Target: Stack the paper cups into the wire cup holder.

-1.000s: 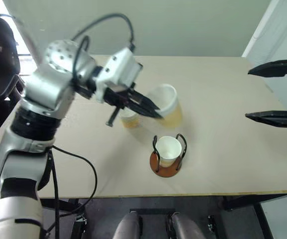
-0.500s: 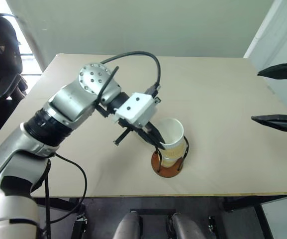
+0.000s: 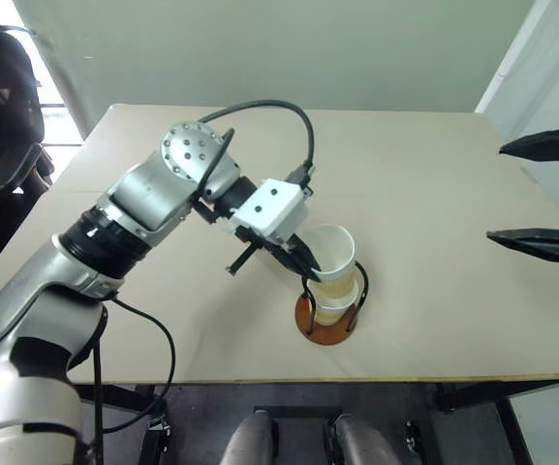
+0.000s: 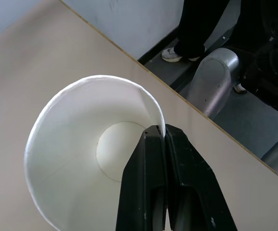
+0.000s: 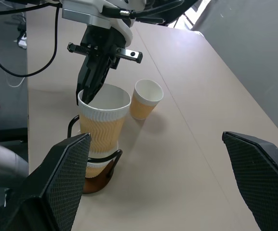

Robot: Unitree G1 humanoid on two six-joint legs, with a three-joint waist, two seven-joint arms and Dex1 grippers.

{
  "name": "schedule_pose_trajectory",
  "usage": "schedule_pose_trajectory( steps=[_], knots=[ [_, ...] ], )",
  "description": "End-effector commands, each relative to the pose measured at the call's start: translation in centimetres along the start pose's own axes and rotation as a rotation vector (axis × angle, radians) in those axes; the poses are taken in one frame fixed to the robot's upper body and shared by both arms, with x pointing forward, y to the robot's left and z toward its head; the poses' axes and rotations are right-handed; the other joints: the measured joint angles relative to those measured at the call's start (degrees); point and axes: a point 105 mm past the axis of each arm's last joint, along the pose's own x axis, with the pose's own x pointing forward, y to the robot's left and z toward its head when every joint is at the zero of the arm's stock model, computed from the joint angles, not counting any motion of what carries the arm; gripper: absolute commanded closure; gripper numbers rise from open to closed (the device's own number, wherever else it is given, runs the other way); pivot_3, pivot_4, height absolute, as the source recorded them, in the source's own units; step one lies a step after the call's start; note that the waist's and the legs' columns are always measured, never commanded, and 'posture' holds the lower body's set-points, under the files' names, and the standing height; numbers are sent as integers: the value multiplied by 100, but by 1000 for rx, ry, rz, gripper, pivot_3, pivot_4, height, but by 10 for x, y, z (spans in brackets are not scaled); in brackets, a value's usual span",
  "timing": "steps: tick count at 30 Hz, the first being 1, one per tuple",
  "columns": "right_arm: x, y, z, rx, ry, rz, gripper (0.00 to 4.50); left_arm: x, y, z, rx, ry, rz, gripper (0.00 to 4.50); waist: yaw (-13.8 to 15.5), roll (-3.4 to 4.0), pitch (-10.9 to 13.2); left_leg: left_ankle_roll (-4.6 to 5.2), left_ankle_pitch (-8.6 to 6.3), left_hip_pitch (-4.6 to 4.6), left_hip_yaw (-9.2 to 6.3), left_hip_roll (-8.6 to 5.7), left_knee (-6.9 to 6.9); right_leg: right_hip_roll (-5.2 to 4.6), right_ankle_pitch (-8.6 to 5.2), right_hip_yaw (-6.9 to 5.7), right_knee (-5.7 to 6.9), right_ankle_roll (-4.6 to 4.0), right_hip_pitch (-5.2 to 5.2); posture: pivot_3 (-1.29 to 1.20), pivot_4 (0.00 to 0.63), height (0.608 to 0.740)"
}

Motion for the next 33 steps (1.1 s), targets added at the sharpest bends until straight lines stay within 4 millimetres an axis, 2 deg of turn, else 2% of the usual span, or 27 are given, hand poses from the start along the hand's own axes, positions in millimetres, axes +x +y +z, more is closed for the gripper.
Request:
schedule_pose_trajectory(
  steps=[1,2,5,15,19,23,26,28,33],
  knots=[
    [-6,-1,11,-51,-12,-32,0,-2,0,4,37,28,-33,4476,2,0,0,1,-1,0,0,0,2,0,0,0,0,0,0,0,150,740],
    [-6,-1,10,-51,-11,-32,0,-2,3,3,29,25,-23,4476,2,0,0,2,-1,-2,0,0,4,0,0,0,0,1,0,0,150,740],
    [-6,-1,9,-50,-4,-34,0,-1,6,1,20,28,-7,3809,7,3,-1,5,-4,-2,0,0,10,0,1,0,0,2,3,0,150,740],
    [-4,0,7,-50,-2,-35,0,-4,11,-2,17,32,34,147,9,4,-1,8,-6,-6,1,-1,19,0,5,0,-3,8,3,0,150,740],
    [-3,-2,6,-51,-5,-33,0,-23,26,-15,-26,72,195,65,9,5,-1,9,-6,-8,0,-1,22,0,7,0,-6,12,3,0,150,740],
    [-1,-3,4,-53,-5,-30,0,-54,13,-50,-176,164,298,65,-11,20,-8,9,-6,-2,0,0,19,0,7,1,-5,10,1,0,150,740],
    [0,-4,2,-51,-6,-29,0,-79,7,-83,-294,209,450,65,-9,21,-7,8,-6,-2,0,0,19,0,6,0,-4,9,-1,0,150,740],
    [0,-4,1,-51,-6,-28,0,-85,2,-98,-338,228,498,65,-8,22,-7,8,-6,-2,0,0,19,0,7,1,-3,8,-3,0,150,740],
    [1,-6,0,-53,-3,-26,0,-87,-5,-124,-414,259,544,65,58,21,-7,18,-11,-11,-1,-4,24,-4,11,2,-7,14,-3,0,150,740]
  ],
)
